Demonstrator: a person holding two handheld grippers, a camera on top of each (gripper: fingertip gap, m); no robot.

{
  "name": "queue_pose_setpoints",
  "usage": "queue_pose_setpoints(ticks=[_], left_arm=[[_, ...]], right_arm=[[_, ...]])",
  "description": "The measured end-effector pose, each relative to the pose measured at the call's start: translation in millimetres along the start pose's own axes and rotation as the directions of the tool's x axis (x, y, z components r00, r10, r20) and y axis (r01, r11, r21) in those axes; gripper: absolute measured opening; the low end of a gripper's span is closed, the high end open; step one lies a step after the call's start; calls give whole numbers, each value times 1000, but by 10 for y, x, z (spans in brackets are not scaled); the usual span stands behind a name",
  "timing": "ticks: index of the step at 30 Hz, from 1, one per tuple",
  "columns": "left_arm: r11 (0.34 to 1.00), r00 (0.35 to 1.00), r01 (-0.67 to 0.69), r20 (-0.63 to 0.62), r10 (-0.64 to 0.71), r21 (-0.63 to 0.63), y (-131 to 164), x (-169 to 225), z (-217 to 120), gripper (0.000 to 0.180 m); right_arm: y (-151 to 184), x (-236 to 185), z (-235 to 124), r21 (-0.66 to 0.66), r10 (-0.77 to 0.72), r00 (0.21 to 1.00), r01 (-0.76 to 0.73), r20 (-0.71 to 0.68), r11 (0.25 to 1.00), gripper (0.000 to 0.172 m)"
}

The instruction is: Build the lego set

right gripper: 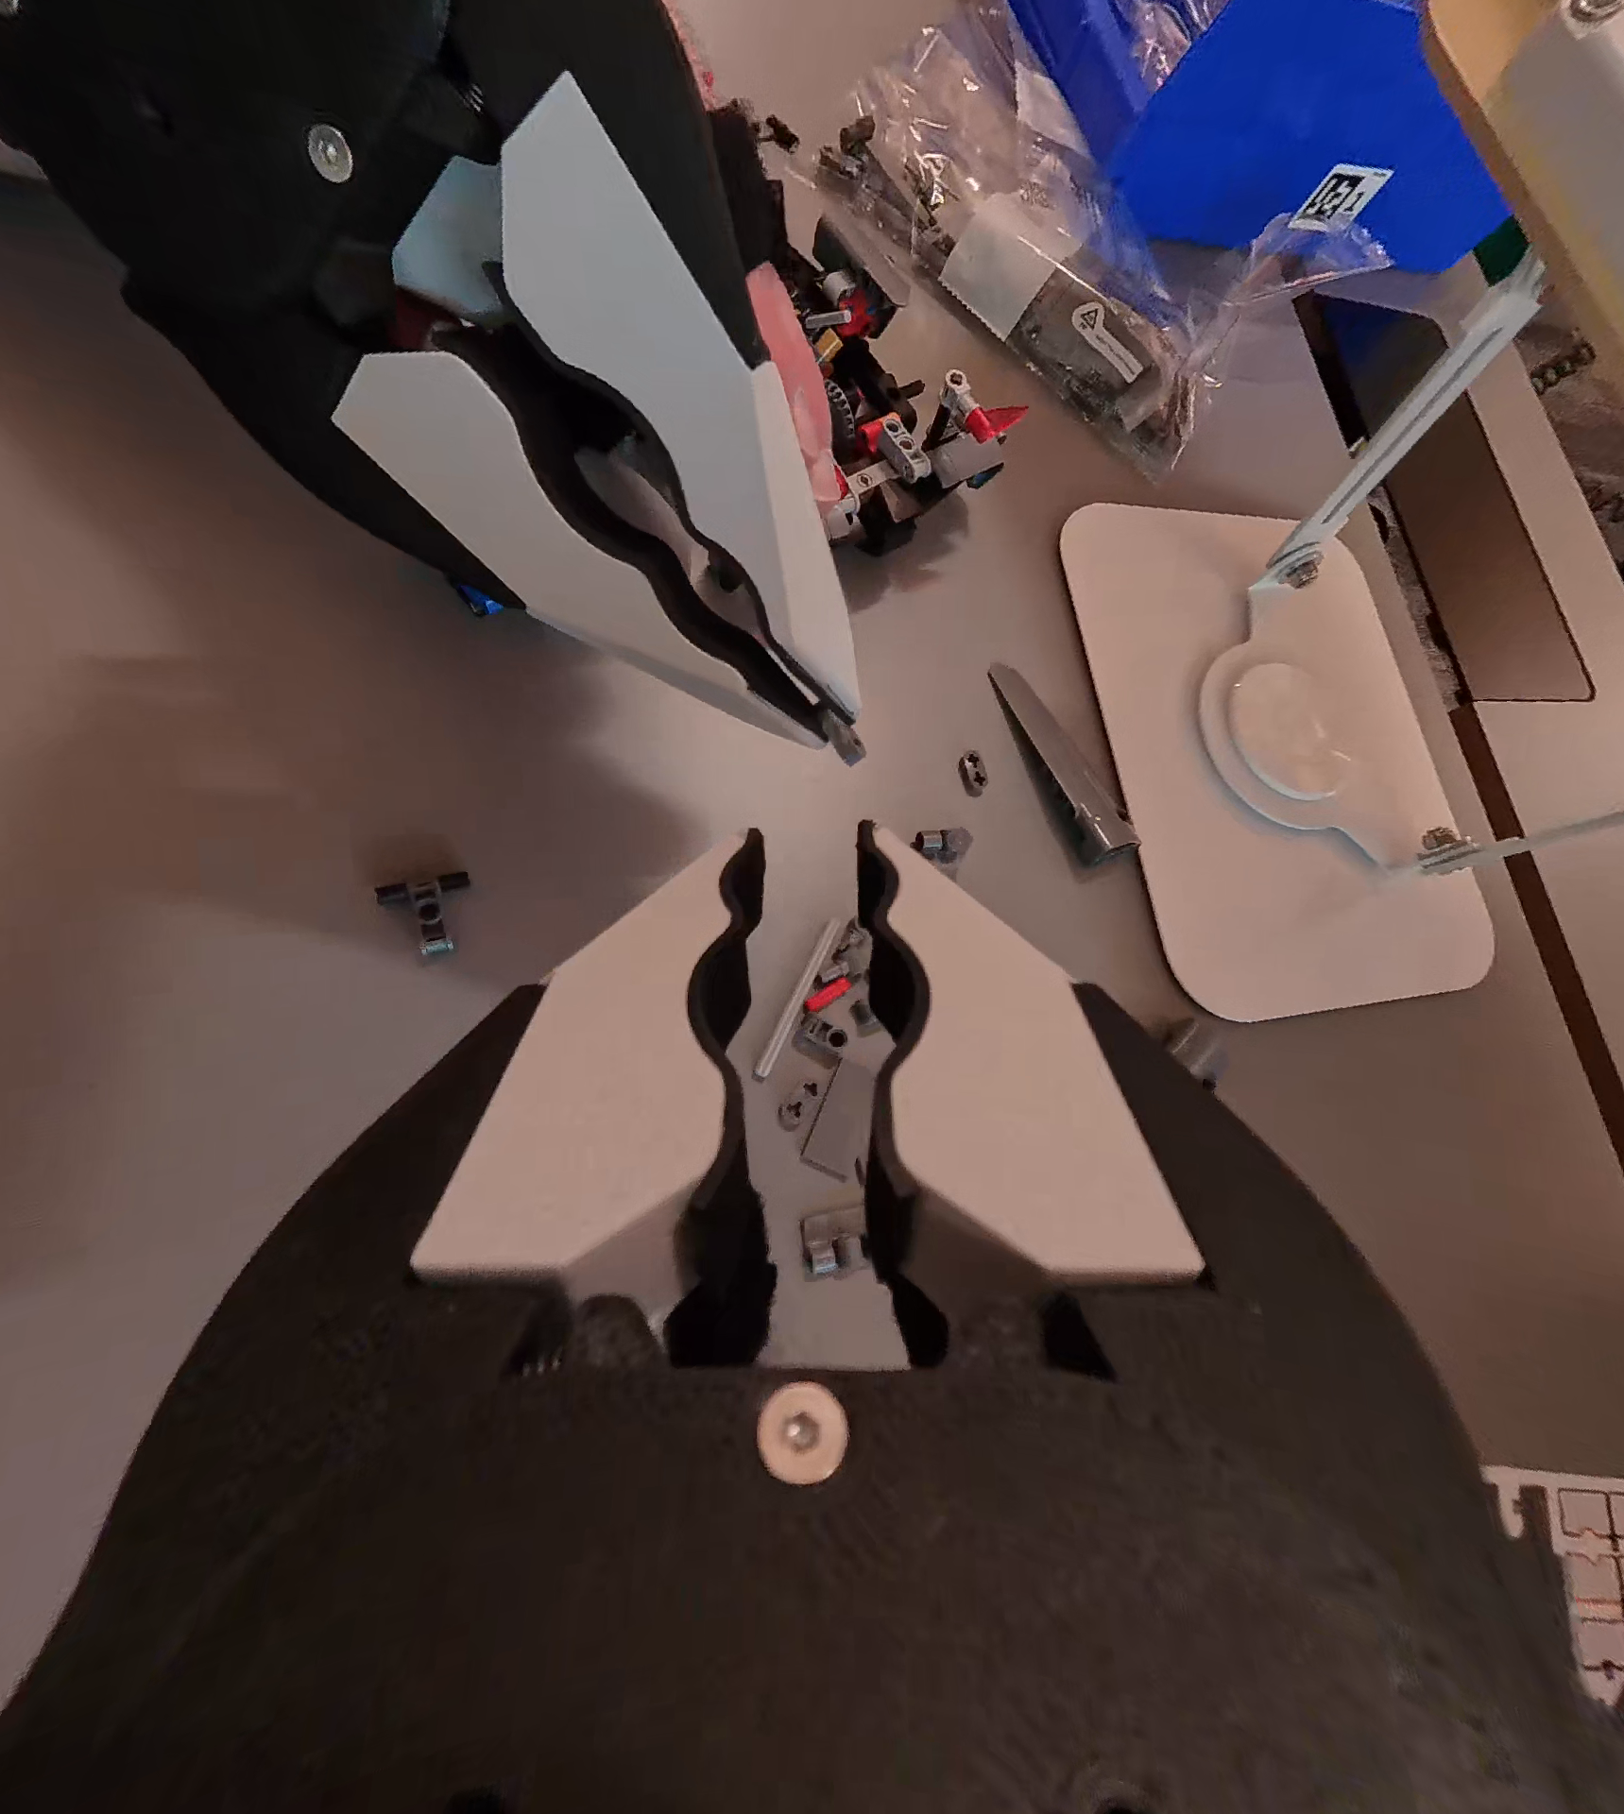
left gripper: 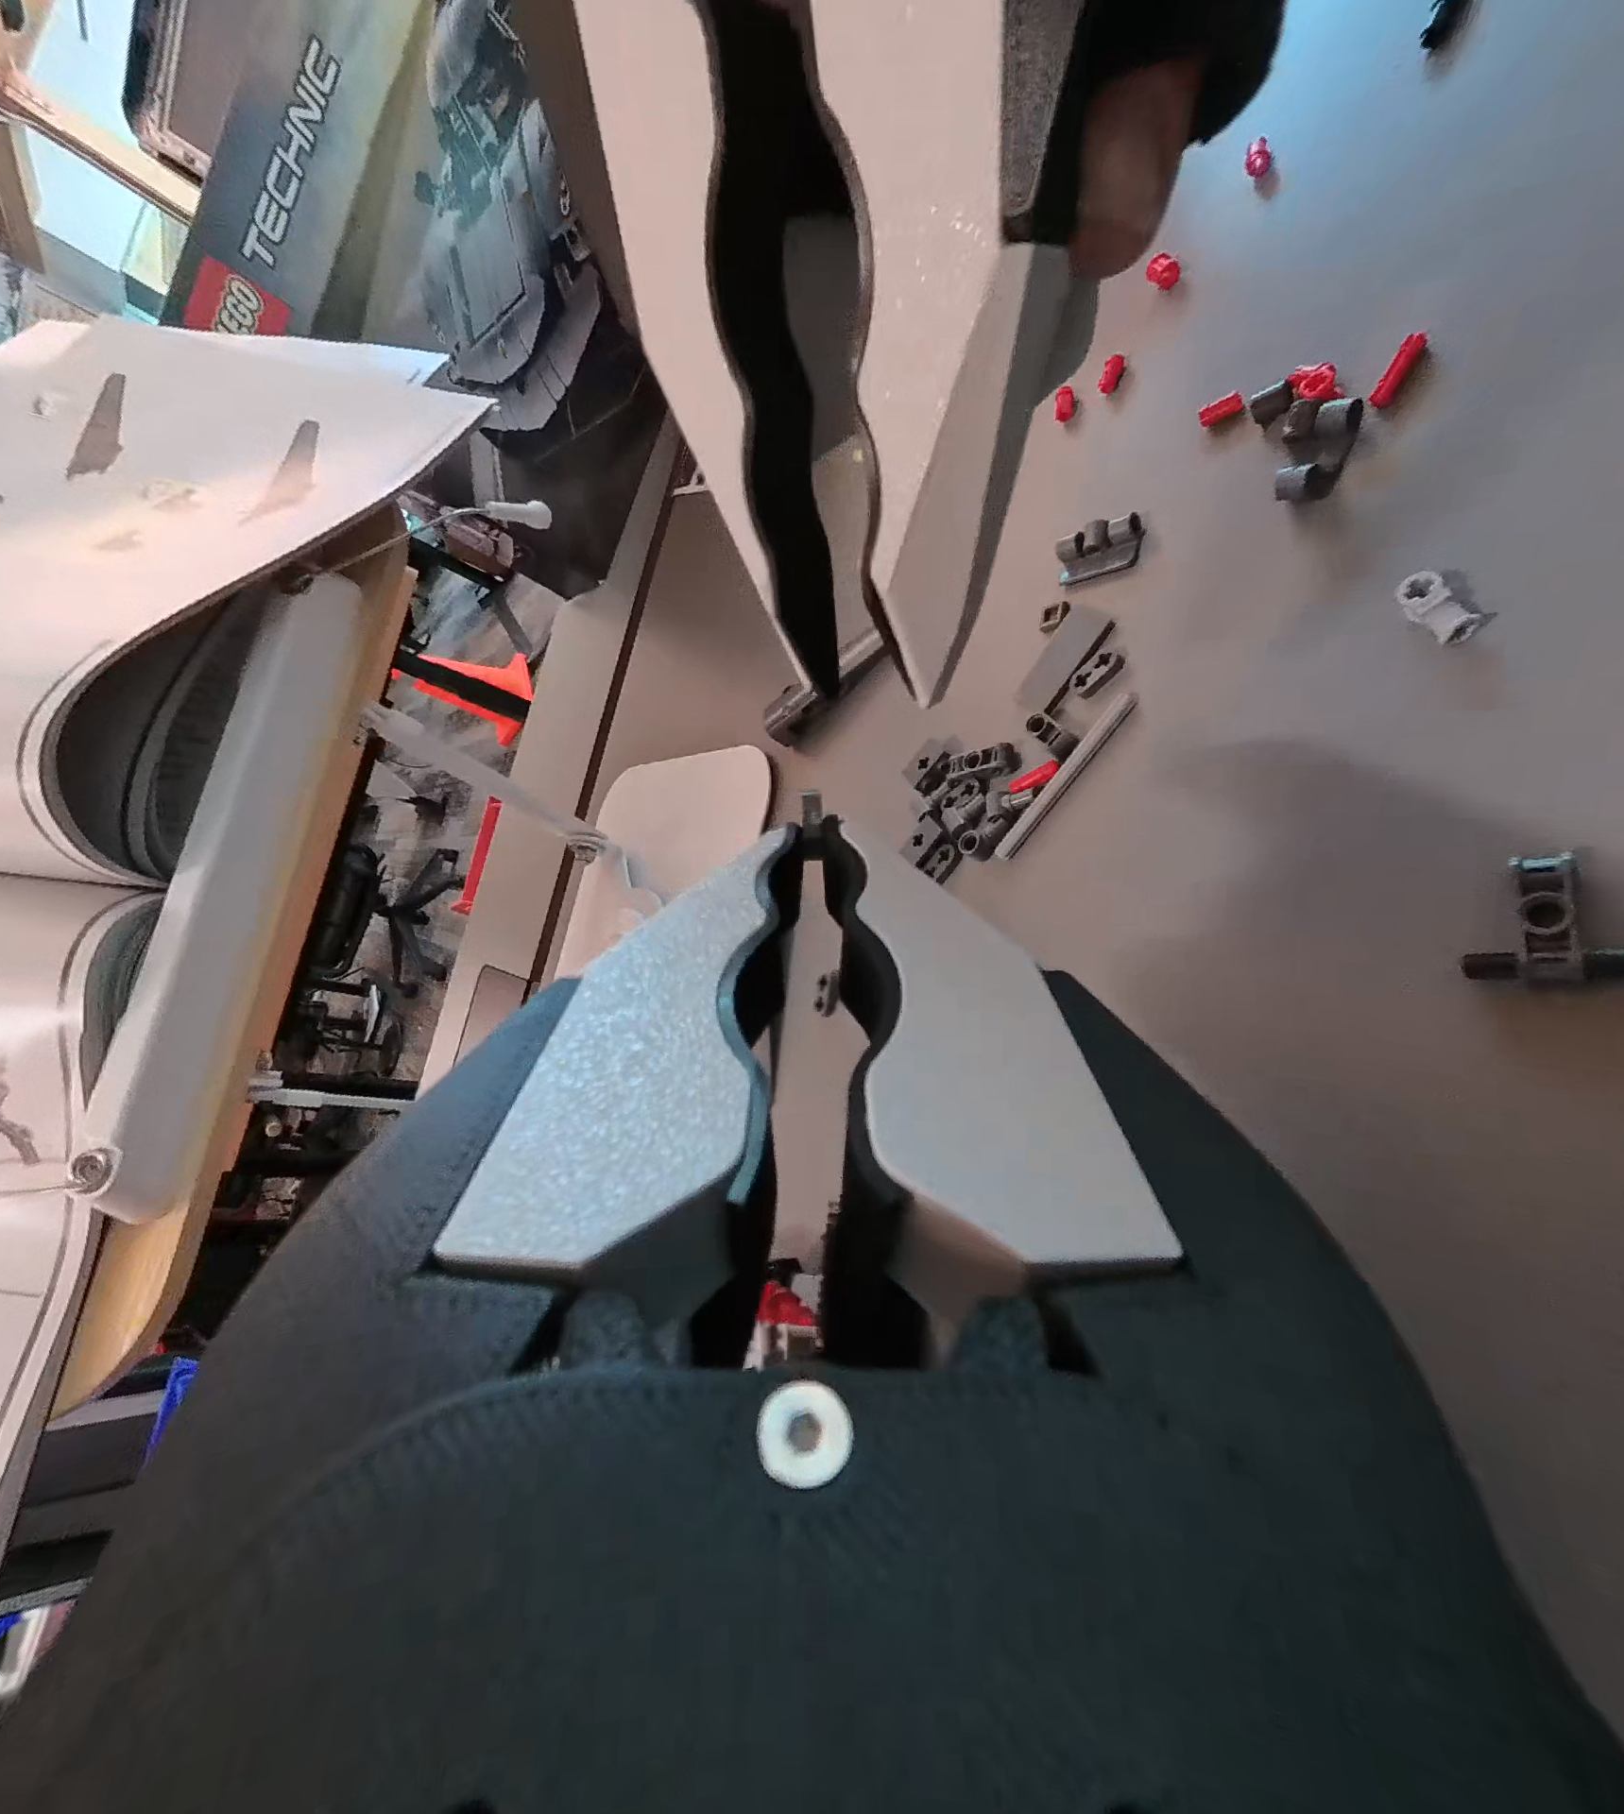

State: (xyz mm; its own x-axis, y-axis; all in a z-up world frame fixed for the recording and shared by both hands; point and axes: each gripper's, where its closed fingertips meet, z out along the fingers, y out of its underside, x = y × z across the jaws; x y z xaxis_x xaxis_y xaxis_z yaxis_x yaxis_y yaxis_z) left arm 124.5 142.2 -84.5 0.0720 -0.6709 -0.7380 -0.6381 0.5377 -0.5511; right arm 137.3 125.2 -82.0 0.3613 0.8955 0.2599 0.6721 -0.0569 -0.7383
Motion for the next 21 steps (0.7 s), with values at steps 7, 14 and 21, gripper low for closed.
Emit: queue_pose_setpoints(ticks=[7,14,21], left_arm=[[1000,1000,-1,-3,1,8,-50,18,-24,1],[1000,1000,14,-11,-14,18,-77,19,-45,1],[988,990,123,-83,-115,97,-182,24,-105,1]], right_arm=[[-36,-17,-19,-28,-44,998,43,-35,999,15],[-62,-16,-22,-51,-121,989,116,-89,992,16],[-97,-39,-34,-51,-193,974,188,-119,981,14]])
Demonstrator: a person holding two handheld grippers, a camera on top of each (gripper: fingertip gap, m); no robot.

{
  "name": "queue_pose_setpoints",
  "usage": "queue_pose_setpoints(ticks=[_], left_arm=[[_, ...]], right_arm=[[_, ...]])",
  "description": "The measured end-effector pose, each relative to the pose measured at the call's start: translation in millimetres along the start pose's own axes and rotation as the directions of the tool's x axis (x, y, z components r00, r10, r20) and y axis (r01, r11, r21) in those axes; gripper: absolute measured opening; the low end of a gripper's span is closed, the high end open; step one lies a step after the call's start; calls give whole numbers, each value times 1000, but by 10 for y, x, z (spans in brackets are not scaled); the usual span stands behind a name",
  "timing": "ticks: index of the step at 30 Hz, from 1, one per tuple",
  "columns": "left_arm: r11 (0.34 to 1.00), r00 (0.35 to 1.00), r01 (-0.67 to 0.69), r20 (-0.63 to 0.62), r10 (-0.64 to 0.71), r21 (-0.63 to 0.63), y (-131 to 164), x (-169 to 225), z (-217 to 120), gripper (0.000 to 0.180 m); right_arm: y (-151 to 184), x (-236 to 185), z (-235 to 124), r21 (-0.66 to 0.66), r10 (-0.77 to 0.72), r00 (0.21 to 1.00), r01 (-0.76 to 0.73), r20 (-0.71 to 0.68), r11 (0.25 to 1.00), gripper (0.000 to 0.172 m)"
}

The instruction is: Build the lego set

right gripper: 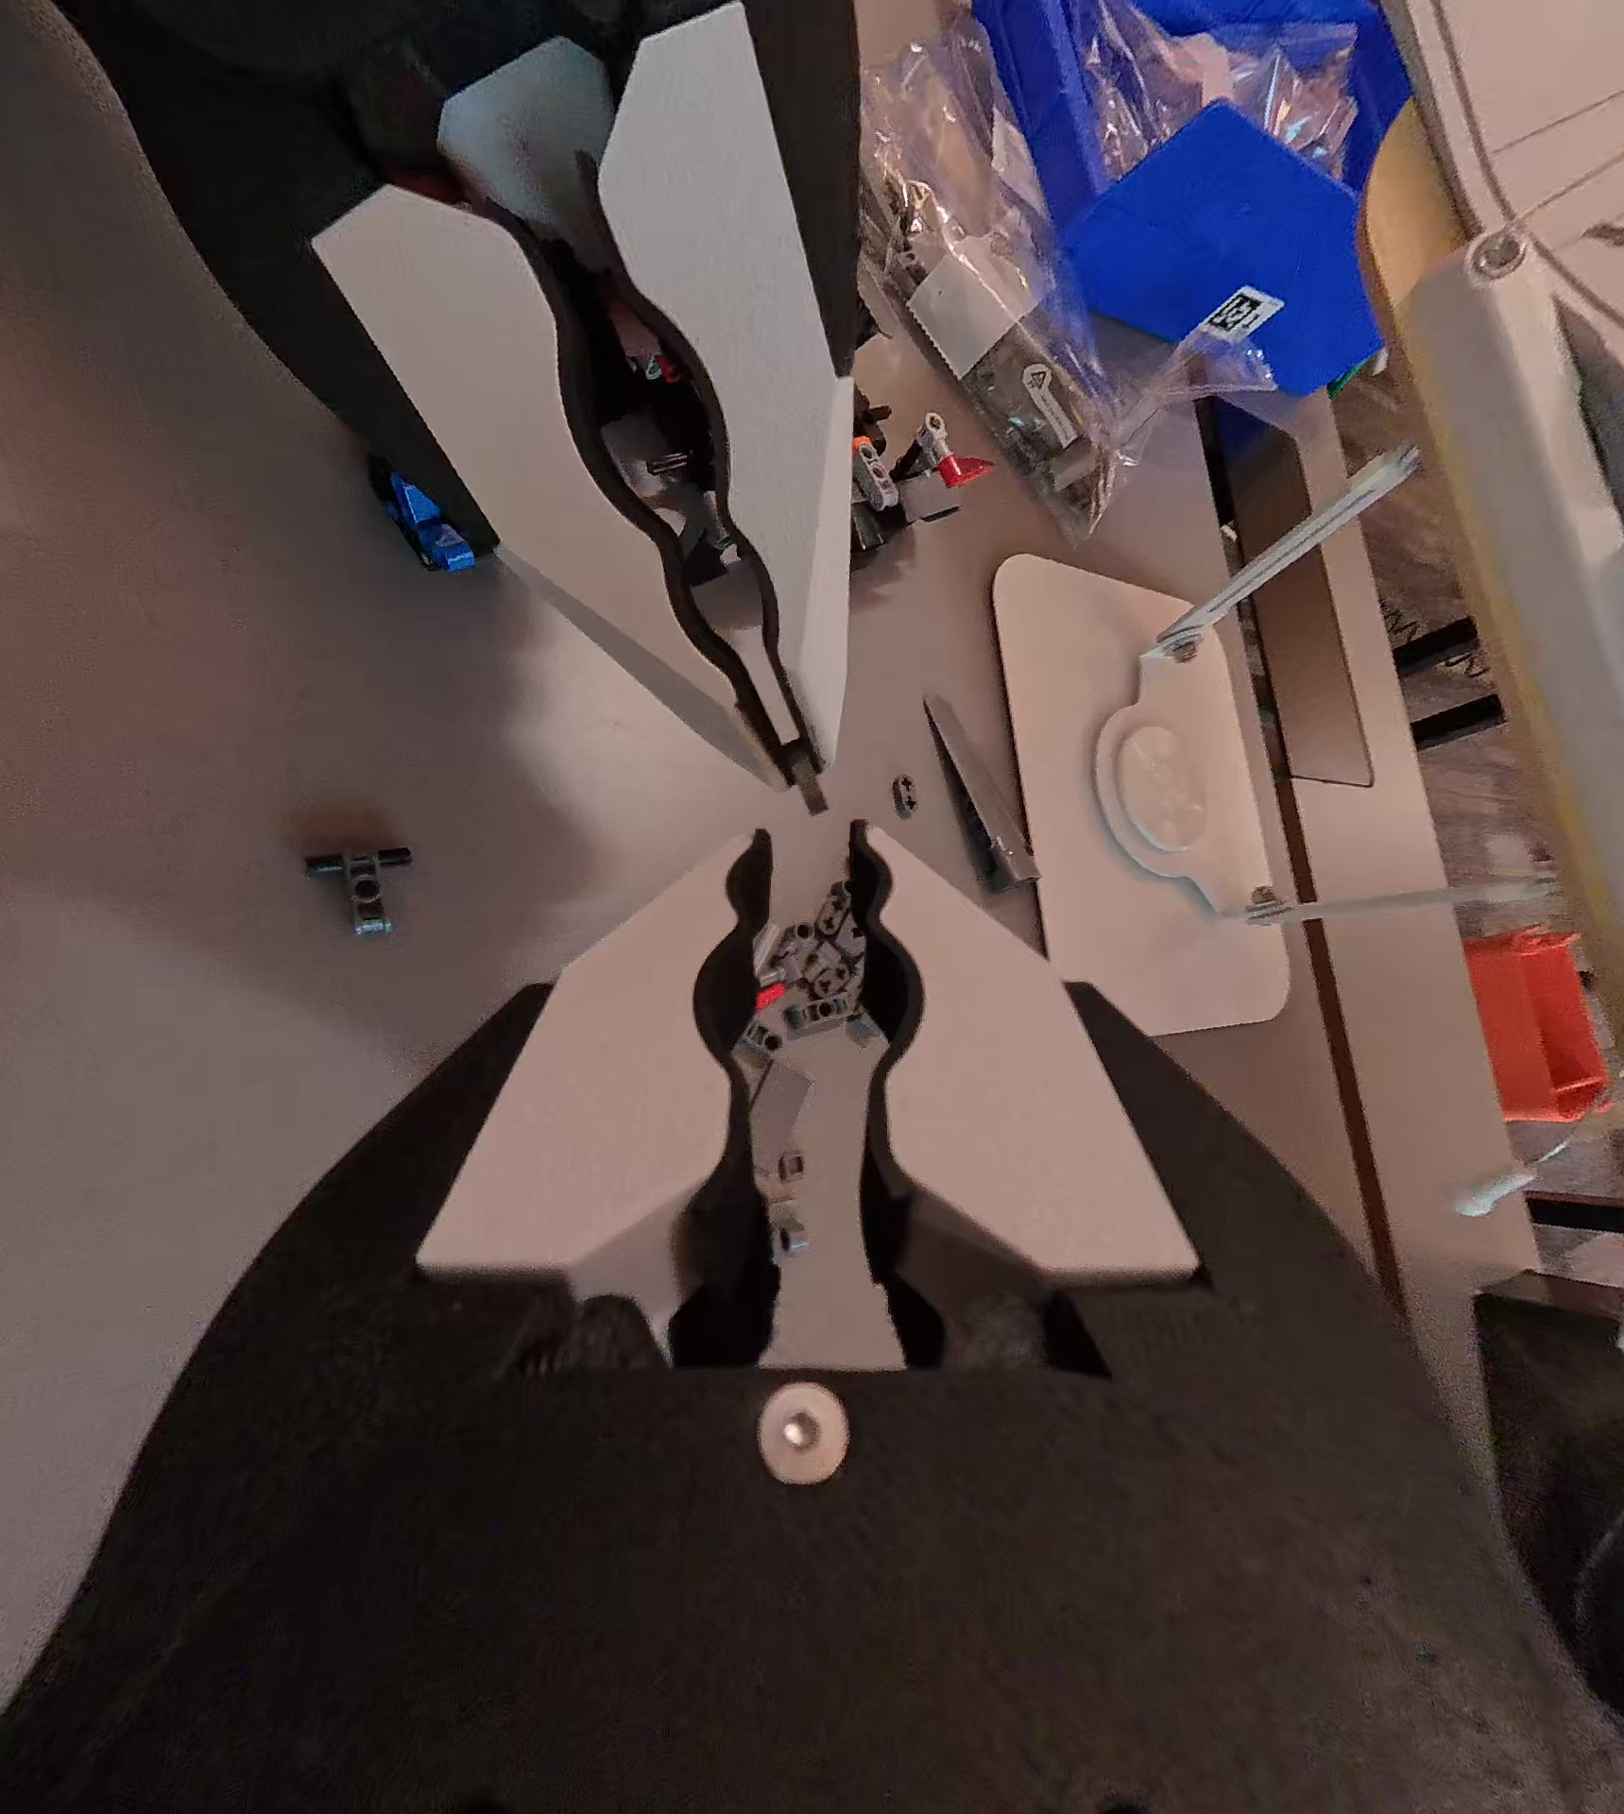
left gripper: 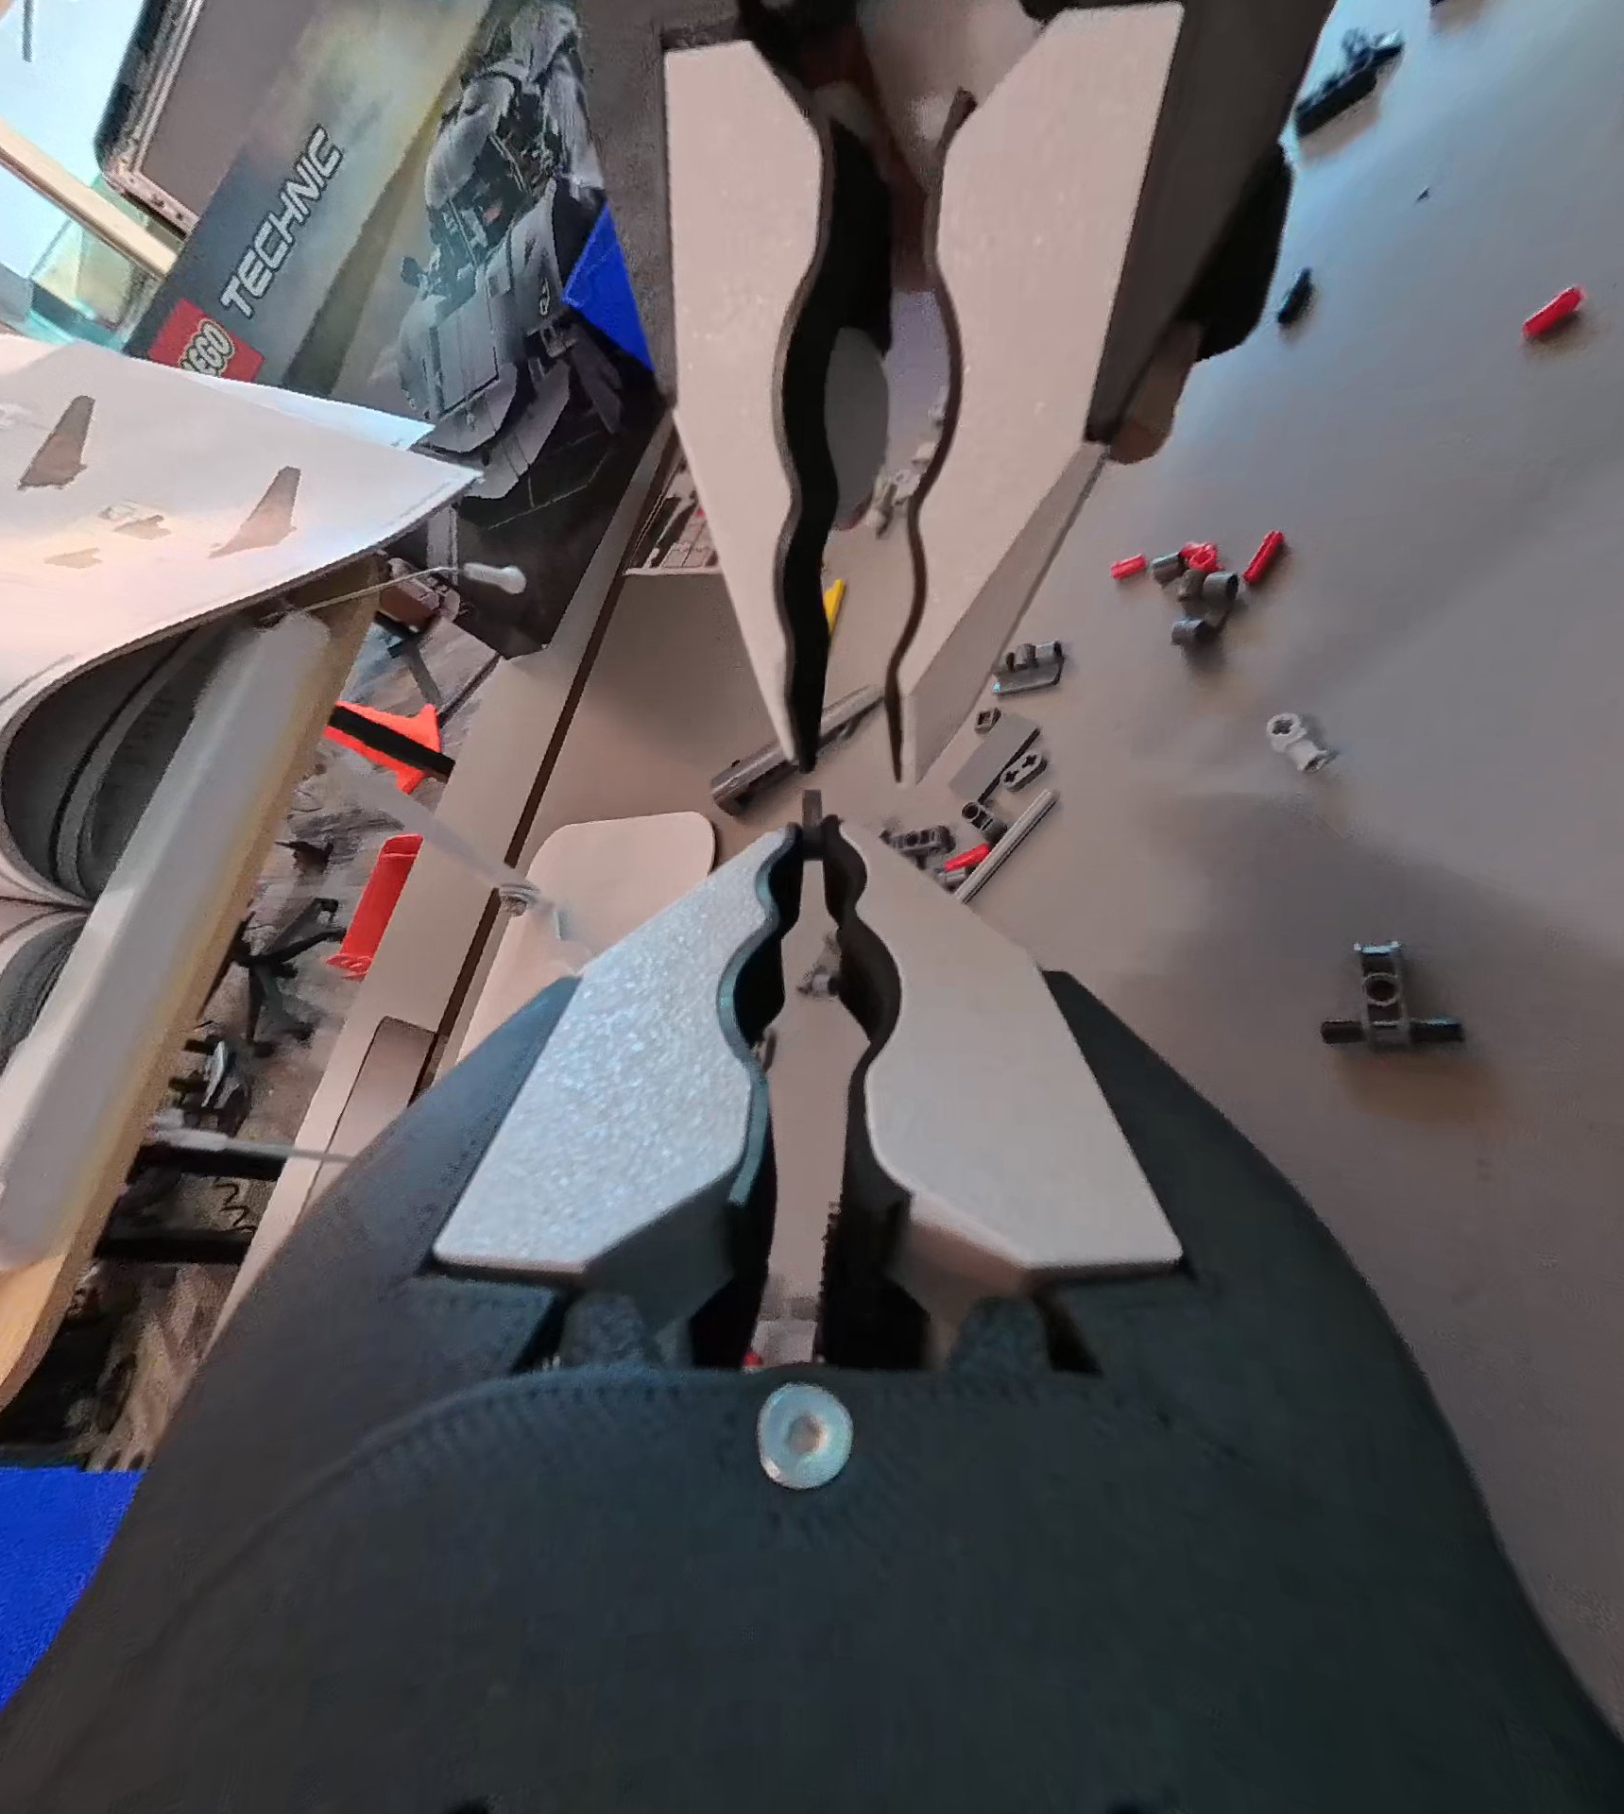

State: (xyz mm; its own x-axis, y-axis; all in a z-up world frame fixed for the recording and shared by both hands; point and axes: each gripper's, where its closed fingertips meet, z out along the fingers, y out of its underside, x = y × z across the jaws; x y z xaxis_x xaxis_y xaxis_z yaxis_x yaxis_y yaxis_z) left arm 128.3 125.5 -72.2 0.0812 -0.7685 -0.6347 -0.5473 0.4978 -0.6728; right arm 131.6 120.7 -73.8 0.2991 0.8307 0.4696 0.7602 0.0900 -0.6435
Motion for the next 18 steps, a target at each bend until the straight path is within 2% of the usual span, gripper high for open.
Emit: queue_pose_setpoints(ticks=[10,13,15,18], left_arm=[[999,998,-6,-64,9,47,-73,108,-21,1],[999,994,0,-111,4,43,-56,177,-22,1],[1000,990,3,-141,-4,-9,14,224,-26,2],[996,983,2,-184,-18,-91,86,322,-142,17]], right_arm=[[-30,-99,11,-24,-110,994,110,7,994,1],[15,-177,45,-46,-58,997,61,55,997,1],[69,-272,80,-62,-20,994,27,105,998,2],[164,-463,125,-90,67,975,-49,210,995,2]])
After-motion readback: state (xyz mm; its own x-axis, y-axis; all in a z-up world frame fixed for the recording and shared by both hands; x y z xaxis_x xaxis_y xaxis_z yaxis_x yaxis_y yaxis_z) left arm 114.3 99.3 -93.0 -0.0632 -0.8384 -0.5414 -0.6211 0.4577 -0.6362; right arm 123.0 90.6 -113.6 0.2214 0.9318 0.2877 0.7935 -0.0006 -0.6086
